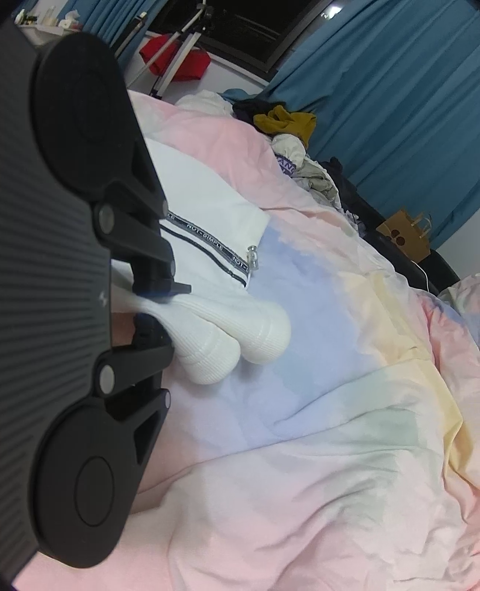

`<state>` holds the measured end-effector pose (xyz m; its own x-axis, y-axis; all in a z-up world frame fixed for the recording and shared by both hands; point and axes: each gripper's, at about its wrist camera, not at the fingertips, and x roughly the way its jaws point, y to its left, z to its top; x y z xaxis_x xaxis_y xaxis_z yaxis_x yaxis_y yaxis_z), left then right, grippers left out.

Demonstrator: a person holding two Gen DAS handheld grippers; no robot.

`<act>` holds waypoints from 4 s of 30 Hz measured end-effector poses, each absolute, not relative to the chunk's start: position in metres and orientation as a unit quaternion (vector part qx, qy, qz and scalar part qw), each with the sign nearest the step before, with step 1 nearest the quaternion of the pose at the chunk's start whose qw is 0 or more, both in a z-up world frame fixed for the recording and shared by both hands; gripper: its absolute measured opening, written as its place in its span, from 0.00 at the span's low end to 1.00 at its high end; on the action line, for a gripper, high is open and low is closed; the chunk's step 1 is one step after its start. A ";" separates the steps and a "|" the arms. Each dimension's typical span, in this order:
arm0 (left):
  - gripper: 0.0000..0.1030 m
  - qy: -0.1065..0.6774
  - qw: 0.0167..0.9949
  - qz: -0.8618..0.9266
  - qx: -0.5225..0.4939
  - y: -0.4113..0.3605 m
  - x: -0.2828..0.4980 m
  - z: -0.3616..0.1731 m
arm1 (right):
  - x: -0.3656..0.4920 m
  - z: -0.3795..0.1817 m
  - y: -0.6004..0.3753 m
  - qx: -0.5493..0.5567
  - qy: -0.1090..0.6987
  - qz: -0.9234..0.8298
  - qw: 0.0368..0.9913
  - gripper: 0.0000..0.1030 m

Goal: Fold clothes
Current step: 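Lay the cuffs onto the waistband with the right gripper and open it, then grasp the ribbed cuffs with the left gripper and lift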

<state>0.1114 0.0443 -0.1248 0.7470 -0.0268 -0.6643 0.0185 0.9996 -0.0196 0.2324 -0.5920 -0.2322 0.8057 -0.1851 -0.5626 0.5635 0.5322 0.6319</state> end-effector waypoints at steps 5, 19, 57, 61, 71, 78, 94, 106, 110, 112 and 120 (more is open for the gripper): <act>0.73 0.364 0.931 -0.013 0.000 0.044 0.114 -0.125 | 0.234 -0.223 -0.588 0.420 0.207 -0.220 0.856 0.10; 0.74 0.332 0.940 -0.009 -0.082 0.062 0.116 -0.093 | 0.247 -0.163 -0.534 0.299 0.149 -0.235 0.913 0.10; 0.76 0.327 0.888 -0.034 -0.321 0.154 0.098 -0.083 | 0.187 -0.203 -0.154 -0.145 0.207 0.267 0.930 0.10; 0.76 0.331 0.888 -0.033 -0.318 0.153 0.097 -0.083 | 0.167 -0.191 -0.151 -0.160 0.178 0.269 0.933 0.11; 0.78 0.283 0.909 0.034 -0.304 0.196 0.025 -0.041 | 0.184 -0.206 -0.157 -0.116 0.239 0.289 0.920 0.12; 0.90 0.233 0.888 0.147 -0.368 0.258 -0.047 -0.036 | 0.185 -0.198 -0.171 -0.040 0.258 0.300 0.918 0.35; 0.87 0.239 0.800 0.175 -0.521 0.309 -0.017 -0.098 | 0.177 -0.156 -0.223 0.027 0.186 0.219 0.958 0.71; 0.31 0.252 0.818 0.224 -0.467 0.329 0.033 -0.115 | 0.222 -0.218 -0.223 -0.002 0.291 0.168 0.942 0.73; 0.18 0.243 0.864 0.212 -0.386 0.306 0.045 -0.081 | 0.221 -0.216 -0.225 0.009 0.292 0.172 0.941 0.72; 0.17 0.231 0.885 0.203 -0.350 0.289 0.047 -0.058 | 0.222 -0.211 -0.229 0.019 0.294 0.171 0.940 0.72; 0.17 0.165 0.956 0.124 -0.208 0.146 0.063 0.057 | 0.221 -0.152 -0.285 0.073 0.306 0.130 0.940 0.70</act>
